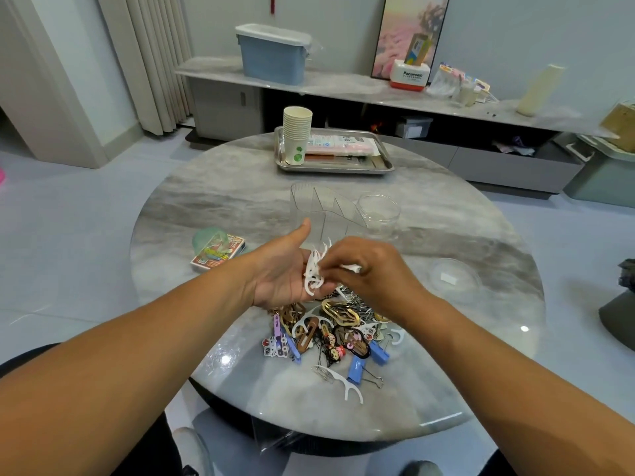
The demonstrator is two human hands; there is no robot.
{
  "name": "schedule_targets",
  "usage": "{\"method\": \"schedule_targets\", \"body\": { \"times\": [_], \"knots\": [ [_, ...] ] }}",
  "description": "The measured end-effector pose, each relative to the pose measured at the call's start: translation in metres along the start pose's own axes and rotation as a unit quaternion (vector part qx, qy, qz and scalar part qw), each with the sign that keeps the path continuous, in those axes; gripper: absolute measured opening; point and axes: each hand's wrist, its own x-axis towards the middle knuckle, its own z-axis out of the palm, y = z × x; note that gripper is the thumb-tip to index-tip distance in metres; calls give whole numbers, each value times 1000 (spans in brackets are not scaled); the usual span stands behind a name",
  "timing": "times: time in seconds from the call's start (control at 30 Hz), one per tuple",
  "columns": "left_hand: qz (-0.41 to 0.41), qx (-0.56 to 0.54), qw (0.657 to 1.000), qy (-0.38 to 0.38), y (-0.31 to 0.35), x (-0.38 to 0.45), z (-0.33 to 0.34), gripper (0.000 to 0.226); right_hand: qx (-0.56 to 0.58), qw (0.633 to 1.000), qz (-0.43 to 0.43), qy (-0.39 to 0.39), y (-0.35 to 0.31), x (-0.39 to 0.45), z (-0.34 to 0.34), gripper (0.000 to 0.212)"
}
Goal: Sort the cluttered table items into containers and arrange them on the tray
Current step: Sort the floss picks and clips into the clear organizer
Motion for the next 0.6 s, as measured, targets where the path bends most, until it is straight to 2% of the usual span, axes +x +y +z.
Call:
{"method": "schedule_targets", "body": {
  "times": [0.03,0.1,0.23,0.27,0.33,0.4,0.5,0.6],
  "knots": [
    [1,15,1000,1,1,-1,0,79,-19,999,-14,-24,0,-1,3,11],
    [5,31,999,20,1,-2,1,62,-24,999,12,-42,1,-3,4,15],
    [38,16,995,94,4,-3,-7,39,36,984,161,64,10,2,-1,19],
    [47,10,993,111,6,-3,-9,36,23,977,203,63,15,4,-2,16],
    [59,2,989,137,8,-3,-12,29,-22,957,288,-25,26,4,-3,7],
    [60,2,987,150,8,-5,-15,28,-76,929,343,-117,34,-1,6,17],
    [53,-4,985,165,7,-5,-15,38,-121,909,373,-141,39,-4,24,27],
    [57,-19,983,172,9,-6,-15,47,-111,911,371,-143,41,0,32,16]
  ]
}}
